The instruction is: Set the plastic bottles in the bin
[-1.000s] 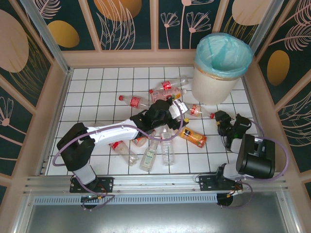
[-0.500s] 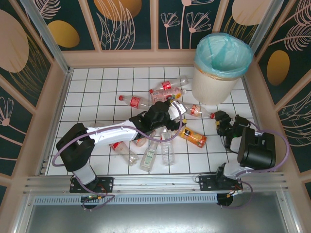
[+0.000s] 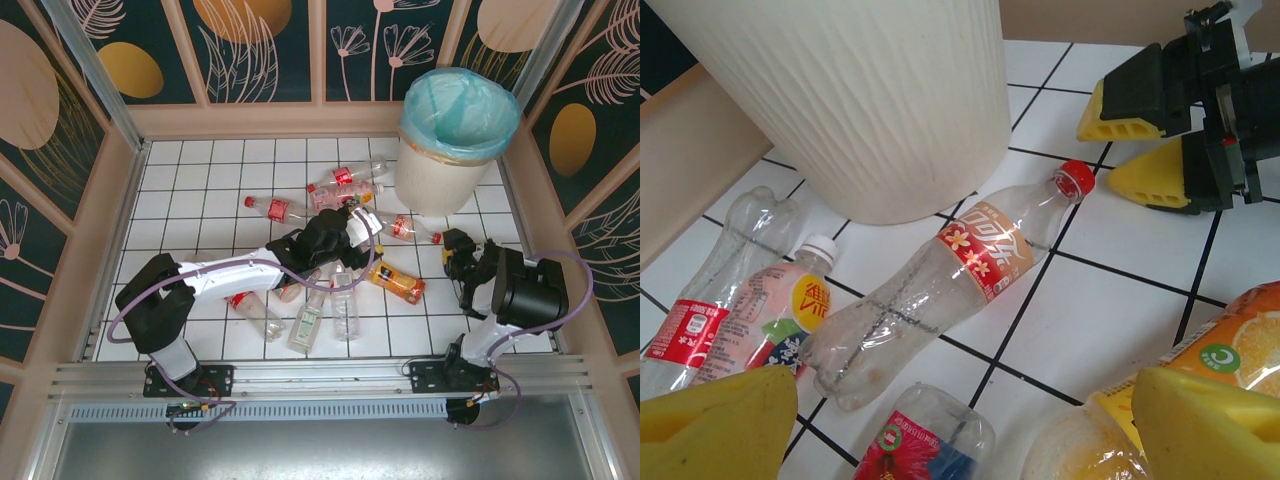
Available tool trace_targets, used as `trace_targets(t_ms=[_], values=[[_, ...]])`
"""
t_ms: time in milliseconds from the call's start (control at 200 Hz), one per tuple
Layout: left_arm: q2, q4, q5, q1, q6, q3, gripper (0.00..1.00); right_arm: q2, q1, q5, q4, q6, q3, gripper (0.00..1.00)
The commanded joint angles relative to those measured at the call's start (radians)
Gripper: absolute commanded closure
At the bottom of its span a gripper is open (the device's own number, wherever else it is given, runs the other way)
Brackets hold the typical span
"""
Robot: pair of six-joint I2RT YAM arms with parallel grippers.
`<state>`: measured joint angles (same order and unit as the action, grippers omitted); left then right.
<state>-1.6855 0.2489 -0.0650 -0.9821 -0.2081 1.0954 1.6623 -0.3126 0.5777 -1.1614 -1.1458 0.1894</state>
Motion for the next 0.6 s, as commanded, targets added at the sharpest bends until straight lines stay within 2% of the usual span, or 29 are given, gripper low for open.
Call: trace_targets(t_ms=[0, 130, 385, 591], values=[[0.024, -0.011, -0.012, -0.009, 0.023, -0.008, 0.14, 0.066, 0.010, 0.055, -0.103, -0.084, -0.016, 0.37], [0.029, -0.012, -0.019, -0.008, 0.021, -0.009, 0.13, 0.082, 0.031, 0.051, -0.112, -0.095, -0.008, 0.37], [0.027, -0.015, -0.027, -0.009, 0.019, -0.009, 0.13, 0.015, 0.074, 0.006, 0.003, -0.049, 0.008, 0.33], [0.024, -0.011, -0.030, -0.008, 0.025, -0.014, 0.13, 0.026, 0.075, -0.003, -0.011, -0.060, 0.016, 0.33]])
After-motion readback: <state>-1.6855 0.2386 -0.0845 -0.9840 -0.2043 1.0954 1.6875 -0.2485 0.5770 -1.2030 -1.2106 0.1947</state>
